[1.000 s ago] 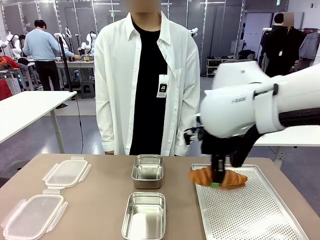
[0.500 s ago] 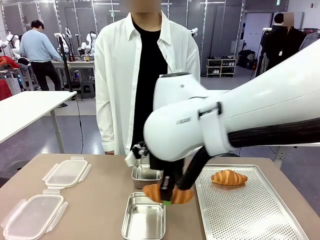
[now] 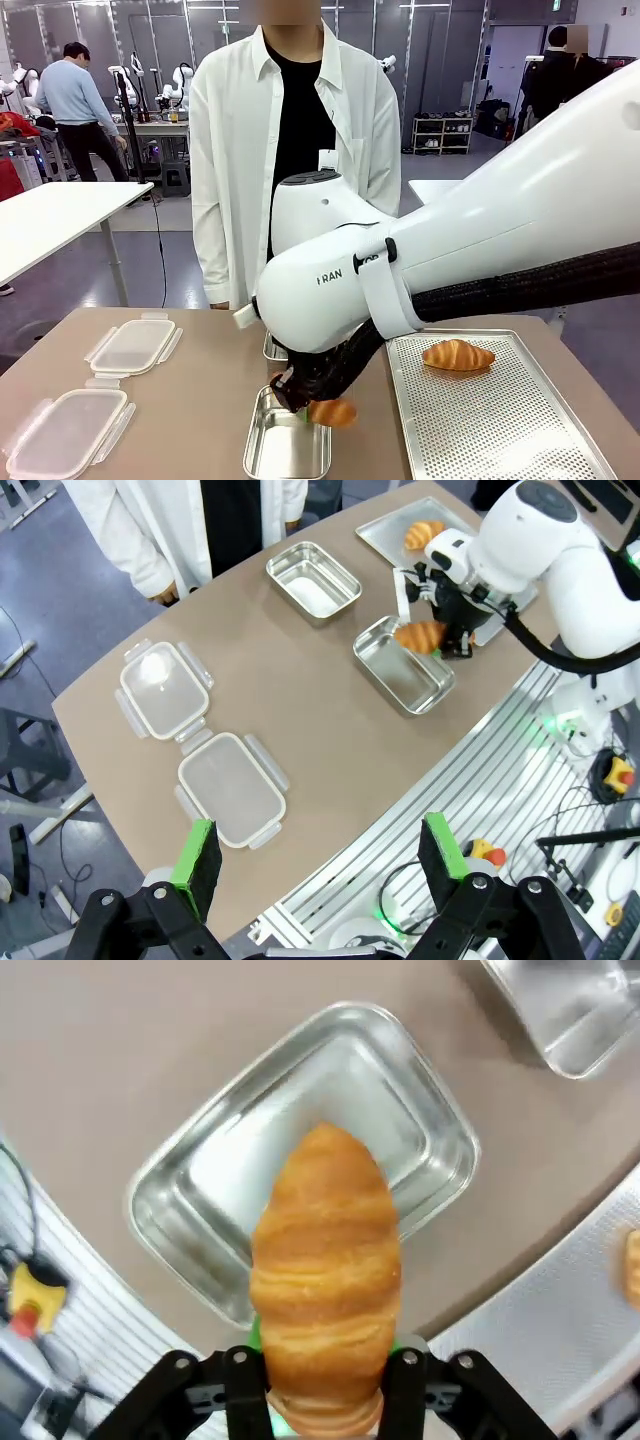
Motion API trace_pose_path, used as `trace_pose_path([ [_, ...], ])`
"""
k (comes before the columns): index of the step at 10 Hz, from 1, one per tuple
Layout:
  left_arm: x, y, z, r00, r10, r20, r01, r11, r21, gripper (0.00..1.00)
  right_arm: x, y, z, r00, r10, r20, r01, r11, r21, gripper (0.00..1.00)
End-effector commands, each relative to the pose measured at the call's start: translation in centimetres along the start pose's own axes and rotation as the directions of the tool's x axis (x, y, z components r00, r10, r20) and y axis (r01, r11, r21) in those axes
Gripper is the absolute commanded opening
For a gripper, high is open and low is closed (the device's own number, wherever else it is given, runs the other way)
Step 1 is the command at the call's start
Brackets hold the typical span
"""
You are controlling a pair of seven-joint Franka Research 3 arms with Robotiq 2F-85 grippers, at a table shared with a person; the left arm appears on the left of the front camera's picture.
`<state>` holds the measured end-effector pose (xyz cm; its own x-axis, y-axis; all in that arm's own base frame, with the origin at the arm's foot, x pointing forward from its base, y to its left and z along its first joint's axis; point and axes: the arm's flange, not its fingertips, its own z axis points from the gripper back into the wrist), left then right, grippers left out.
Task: Place the bread into the airtight container.
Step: Pick up a Butter Roll and place it into an empty Airtight Container.
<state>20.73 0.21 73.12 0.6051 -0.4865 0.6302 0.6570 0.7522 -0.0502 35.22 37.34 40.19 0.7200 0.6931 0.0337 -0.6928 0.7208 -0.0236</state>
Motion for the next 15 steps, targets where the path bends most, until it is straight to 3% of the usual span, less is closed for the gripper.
trace_pose_path([
  [1,0.1,-0.1,0.0,1.000,-0.016,0.001,0.016,1.000,-0.011,1.00,1.3,1.2,-0.3,0.903,-0.429,0.032,0.430,0.900,-0.075,0.39],
  [2,0.1,-0.1,0.0,1.000,-0.016,0.001,0.016,1.000,-0.011,1.00,1.7,1.3,-0.4,0.823,-0.565,0.058,0.568,0.822,-0.044,0.39],
  [3,0.1,-0.1,0.0,1.000,-0.016,0.001,0.016,1.000,-0.011,1.00,1.8,1.3,-0.7,0.771,-0.636,0.028,0.636,0.772,-0.004,0.39],
  [6,0.1,-0.1,0.0,1.000,-0.016,0.001,0.016,1.000,-0.011,1.00,2.5,0.8,-1.9,0.690,-0.724,0.007,0.720,0.687,0.099,0.39],
  [9,0.1,-0.1,0.0,1.000,-0.016,0.001,0.016,1.000,-0.011,1.00,3.0,0.7,-4.1,0.701,-0.712,-0.033,0.711,0.696,0.102,0.39],
  [13,0.1,-0.1,0.0,1.000,-0.016,0.001,0.016,1.000,-0.011,1.00,3.0,-0.2,-7.3,0.790,-0.613,0.002,0.609,0.786,0.105,0.39],
  [14,0.1,-0.1,0.0,1.000,-0.016,0.001,0.016,1.000,-0.011,1.00,3.1,-0.1,-7.5,0.782,-0.623,0.000,0.620,0.778,0.106,0.39],
  [15,0.1,-0.1,0.0,1.000,-0.016,0.001,0.016,1.000,-0.011,1.00,3.2,0.0,-7.7,0.774,-0.633,-0.011,0.631,0.770,0.097,0.56],
])
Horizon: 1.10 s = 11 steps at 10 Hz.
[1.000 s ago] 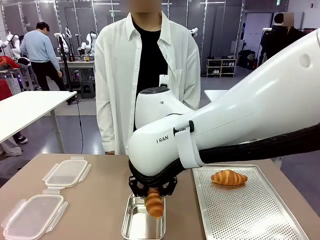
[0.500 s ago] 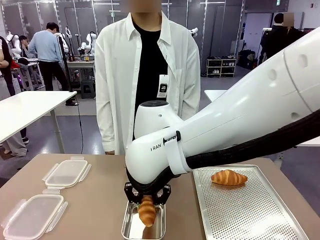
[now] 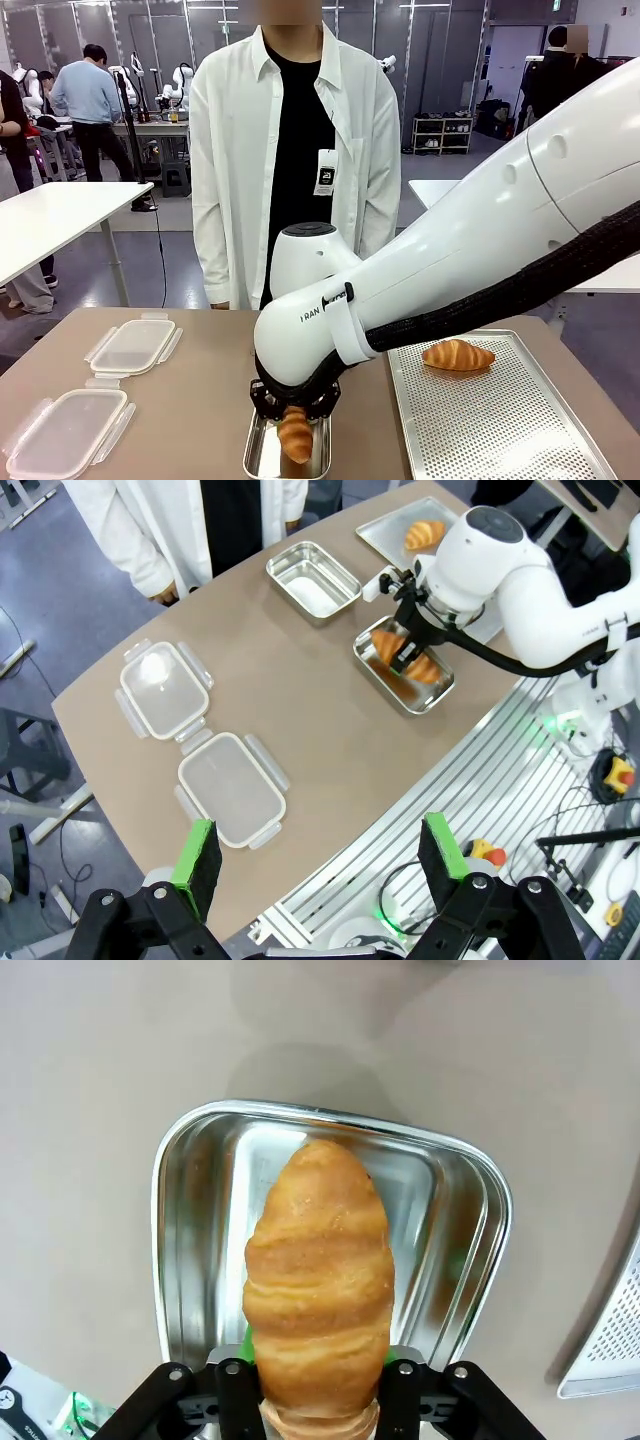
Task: Place the bread into the airtight container.
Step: Pick up a Butter Roll and place it into an empty Airtight Container.
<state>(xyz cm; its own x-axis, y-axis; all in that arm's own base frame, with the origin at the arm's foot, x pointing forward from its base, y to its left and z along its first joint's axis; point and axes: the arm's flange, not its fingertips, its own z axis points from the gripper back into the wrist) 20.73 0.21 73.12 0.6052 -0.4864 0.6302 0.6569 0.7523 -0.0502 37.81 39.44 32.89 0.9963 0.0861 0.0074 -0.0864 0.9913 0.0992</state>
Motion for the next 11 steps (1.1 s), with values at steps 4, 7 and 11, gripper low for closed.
trace_pose_path([
  [4,0.10,-0.10,-0.02,1.000,-0.016,0.001,0.016,1.000,-0.011,1.00,-0.01,-0.12,-0.38,1.000,-0.009,0.019,0.009,1.000,-0.006,1.00],
  [7,0.10,-0.10,-0.02,1.000,-0.016,0.001,0.016,1.000,-0.011,1.00,0.17,-0.24,0.25,0.999,0.029,0.022,-0.029,0.999,0.020,1.00],
  [11,0.10,-0.10,-0.02,1.000,-0.016,0.001,0.016,1.000,-0.011,1.00,0.14,-0.10,0.01,1.000,-0.003,0.002,0.003,1.000,0.000,1.00],
])
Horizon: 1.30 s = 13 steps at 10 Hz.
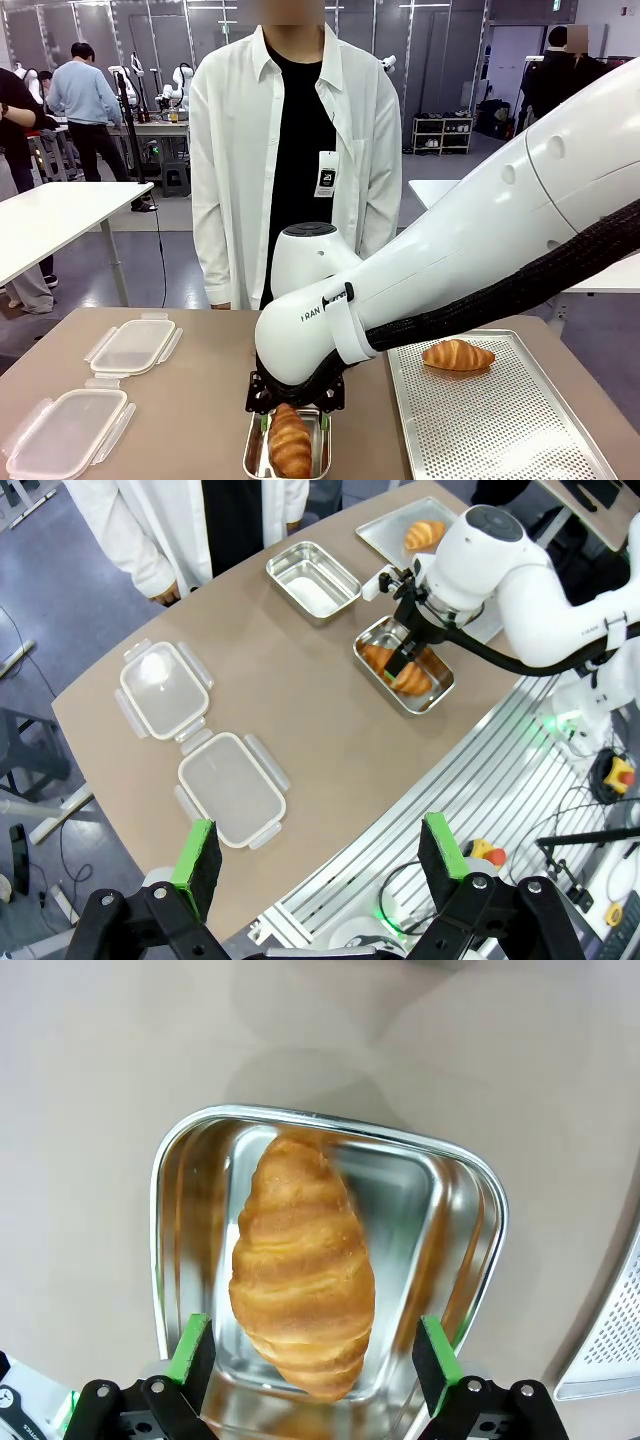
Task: Place the bread into the airtight container.
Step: Pick up a Butter Roll and place it into an empty Airtight Container.
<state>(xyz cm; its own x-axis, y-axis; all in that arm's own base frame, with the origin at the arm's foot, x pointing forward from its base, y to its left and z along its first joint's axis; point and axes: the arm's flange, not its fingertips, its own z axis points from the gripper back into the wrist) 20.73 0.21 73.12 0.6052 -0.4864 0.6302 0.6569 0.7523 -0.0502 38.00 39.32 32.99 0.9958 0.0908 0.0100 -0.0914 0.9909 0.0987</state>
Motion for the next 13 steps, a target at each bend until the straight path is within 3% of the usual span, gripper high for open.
trace_pose_path([
  [1,0.1,-0.1,0.0,1.000,-0.016,0.001,0.016,1.000,-0.011,1.00,0.0,0.0,-0.1,1.000,-0.008,0.000,0.008,1.000,0.001,1.00],
  [10,0.1,-0.1,0.0,1.000,-0.016,0.001,0.016,1.000,-0.011,1.00,0.0,0.0,0.0,1.000,0.000,0.000,0.000,1.000,0.000,1.00],
  [11,0.1,-0.1,0.0,1.000,-0.016,0.001,0.016,1.000,-0.011,1.00,-0.6,-1.0,3.3,0.998,0.051,0.044,-0.050,0.999,-0.020,1.00],
  [13,0.1,-0.1,0.0,1.000,-0.016,0.001,0.016,1.000,-0.011,1.00,-2.6,-3.8,11.3,0.992,0.118,0.039,-0.119,0.993,0.013,1.00],
])
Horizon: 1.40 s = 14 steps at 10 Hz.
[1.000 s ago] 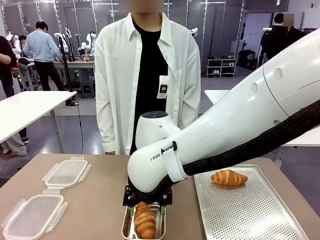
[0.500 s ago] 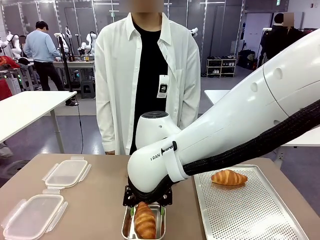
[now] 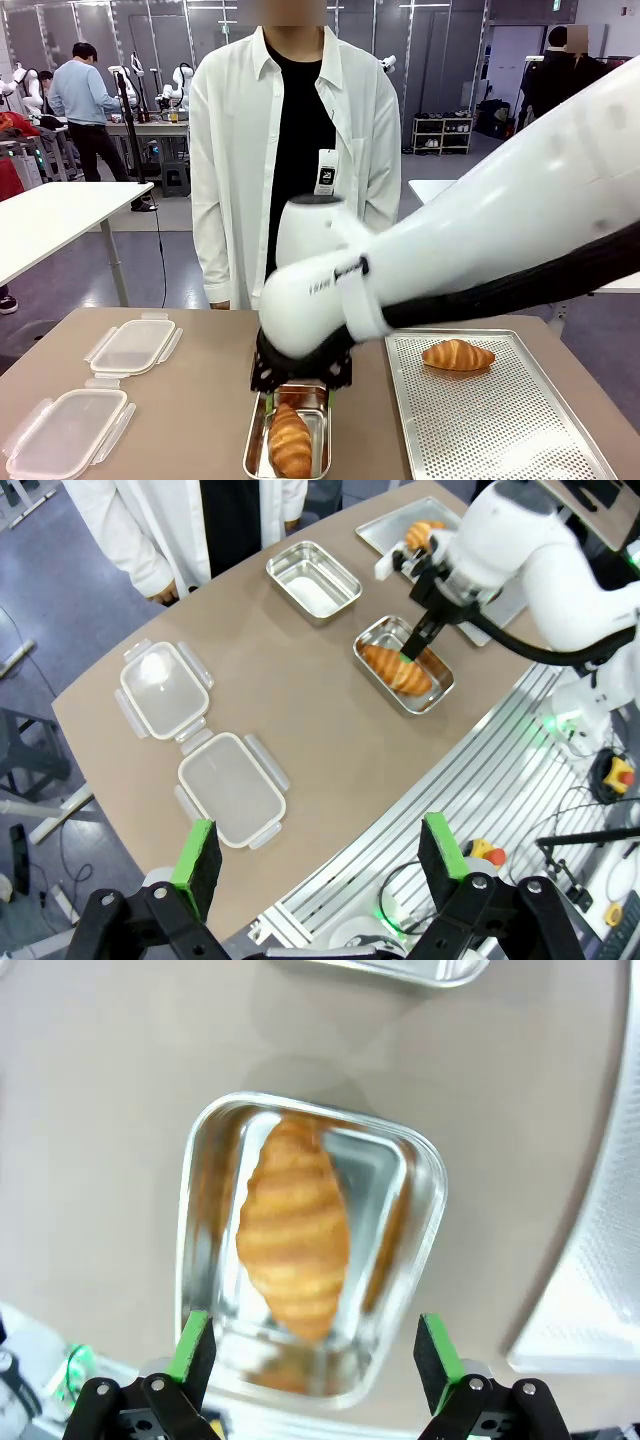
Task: Place the bread into the airtight container.
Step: Pick up a Butter Roll and place it into an empty Airtight Container.
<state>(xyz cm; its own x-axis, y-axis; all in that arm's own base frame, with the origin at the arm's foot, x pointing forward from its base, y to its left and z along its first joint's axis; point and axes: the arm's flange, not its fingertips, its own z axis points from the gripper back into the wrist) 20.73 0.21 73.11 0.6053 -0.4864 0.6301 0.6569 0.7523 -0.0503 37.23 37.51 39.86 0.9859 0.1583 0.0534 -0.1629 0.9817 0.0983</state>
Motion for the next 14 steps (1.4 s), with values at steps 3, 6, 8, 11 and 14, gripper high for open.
trace_pose_path([
  [3,0.1,-0.1,0.0,1.000,-0.016,0.001,0.016,1.000,-0.011,1.00,-4.4,-6.8,13.9,0.996,0.085,0.033,-0.087,0.995,0.057,1.00],
  [6,0.1,-0.1,0.0,1.000,-0.016,0.001,0.016,1.000,-0.011,1.00,-7.9,-14.2,24.1,0.987,0.150,0.063,-0.153,0.987,0.053,1.00],
  [8,0.1,-0.1,0.0,1.000,-0.016,0.001,0.016,1.000,-0.011,1.00,-9.0,-20.2,28.0,0.970,0.224,0.093,-0.232,0.969,0.083,1.00],
  [11,0.1,-0.1,0.0,1.000,-0.016,0.001,0.016,1.000,-0.011,1.00,-5.9,-27.3,24.5,0.922,0.347,0.173,-0.361,0.931,0.054,1.00],
  [14,0.1,-0.1,0.0,1.000,-0.016,0.001,0.016,1.000,-0.011,1.00,-0.1,-31.7,19.3,0.909,0.358,0.212,-0.386,0.917,0.105,1.00],
])
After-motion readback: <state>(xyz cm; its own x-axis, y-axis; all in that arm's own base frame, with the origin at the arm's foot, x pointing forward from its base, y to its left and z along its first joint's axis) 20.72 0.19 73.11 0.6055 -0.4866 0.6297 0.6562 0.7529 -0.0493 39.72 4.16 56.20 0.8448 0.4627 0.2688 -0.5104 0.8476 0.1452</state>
